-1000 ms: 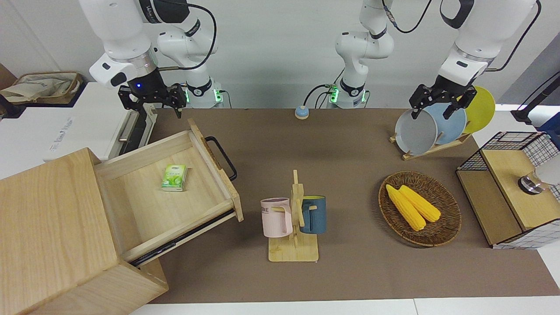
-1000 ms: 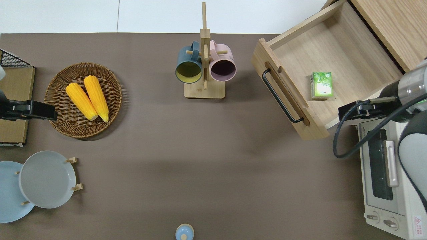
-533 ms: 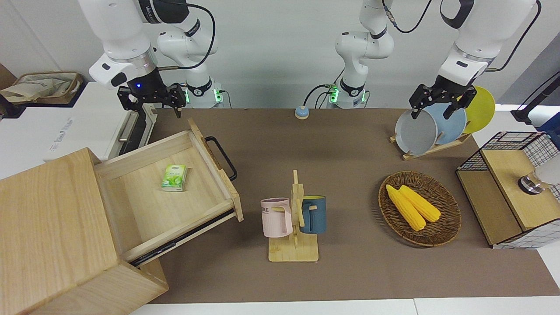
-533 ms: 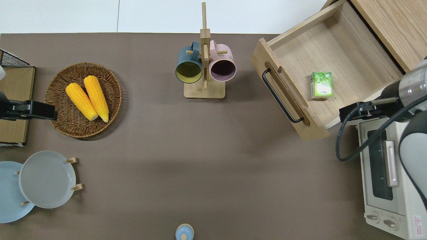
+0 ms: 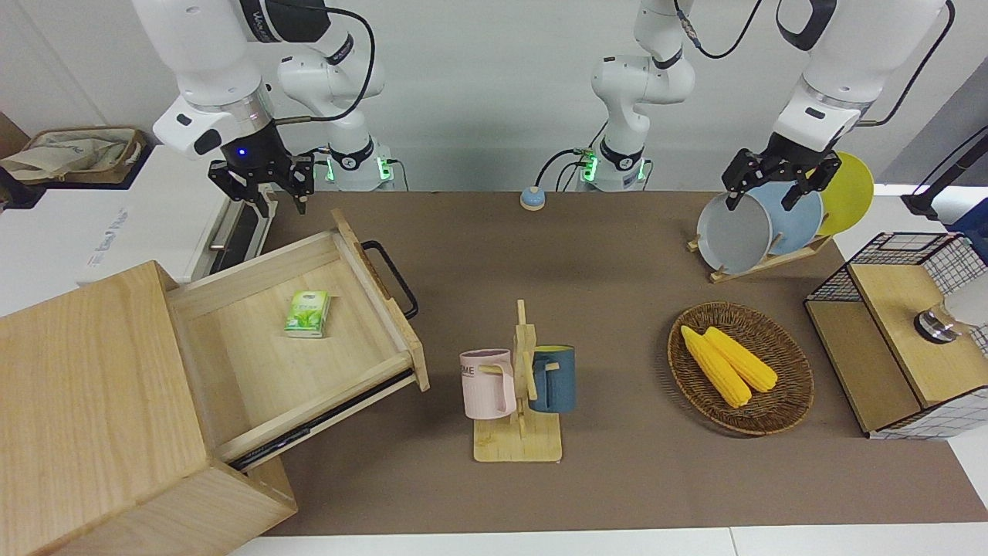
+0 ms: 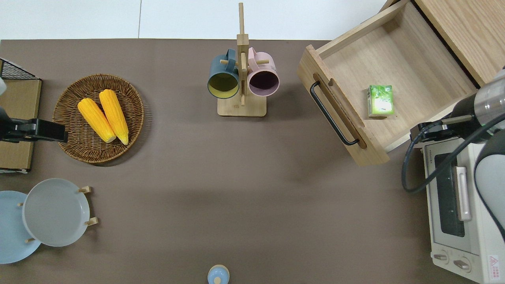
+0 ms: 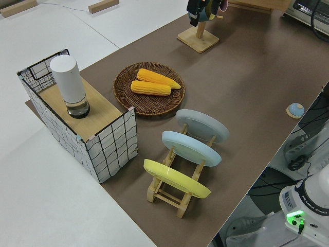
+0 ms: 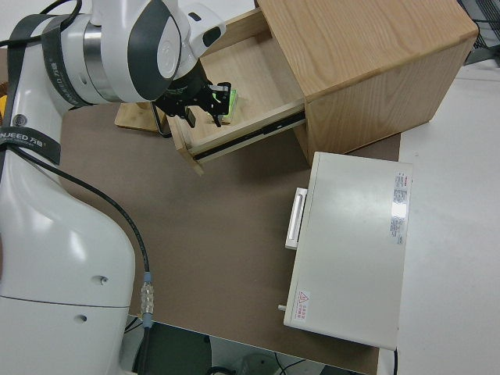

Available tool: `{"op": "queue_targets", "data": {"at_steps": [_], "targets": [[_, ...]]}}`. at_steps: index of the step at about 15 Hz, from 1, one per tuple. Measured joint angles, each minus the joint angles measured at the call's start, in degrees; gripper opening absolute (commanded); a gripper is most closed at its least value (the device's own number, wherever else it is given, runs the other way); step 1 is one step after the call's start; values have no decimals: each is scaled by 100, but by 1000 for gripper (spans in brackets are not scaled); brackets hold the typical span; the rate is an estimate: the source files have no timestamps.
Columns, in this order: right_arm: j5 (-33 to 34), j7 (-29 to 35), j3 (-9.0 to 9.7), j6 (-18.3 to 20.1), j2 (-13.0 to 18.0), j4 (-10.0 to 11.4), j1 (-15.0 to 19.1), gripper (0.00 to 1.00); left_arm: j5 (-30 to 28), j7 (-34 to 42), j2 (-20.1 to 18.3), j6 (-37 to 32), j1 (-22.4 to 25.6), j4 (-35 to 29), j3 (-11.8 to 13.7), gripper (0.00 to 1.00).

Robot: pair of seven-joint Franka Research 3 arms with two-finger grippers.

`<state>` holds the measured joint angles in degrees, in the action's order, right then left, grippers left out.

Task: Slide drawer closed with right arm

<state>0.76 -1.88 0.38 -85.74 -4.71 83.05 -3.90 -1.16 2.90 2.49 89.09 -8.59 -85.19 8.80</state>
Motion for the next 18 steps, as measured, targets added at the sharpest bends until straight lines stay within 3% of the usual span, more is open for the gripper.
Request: {"op": "queue_targets", "data": {"at_steps": [1,8,13,16,18], "targets": [[0,-2,4,0,-2,-4,-2,1,0,0,0,0,0,0,0,995],[0,-2,13,116,-11,-100,-18,0,0,0,0,0,0,0,0,995],[0,74,57,451,-10,-263,-22,0,0,0,0,0,0,0,0,998],[-3,706,195,747,22,-559,-167,0,0,0,0,0,0,0,0,995],[-9,1490,235,770,28,-645,-495,0,0,0,0,0,0,0,0,995]]}}
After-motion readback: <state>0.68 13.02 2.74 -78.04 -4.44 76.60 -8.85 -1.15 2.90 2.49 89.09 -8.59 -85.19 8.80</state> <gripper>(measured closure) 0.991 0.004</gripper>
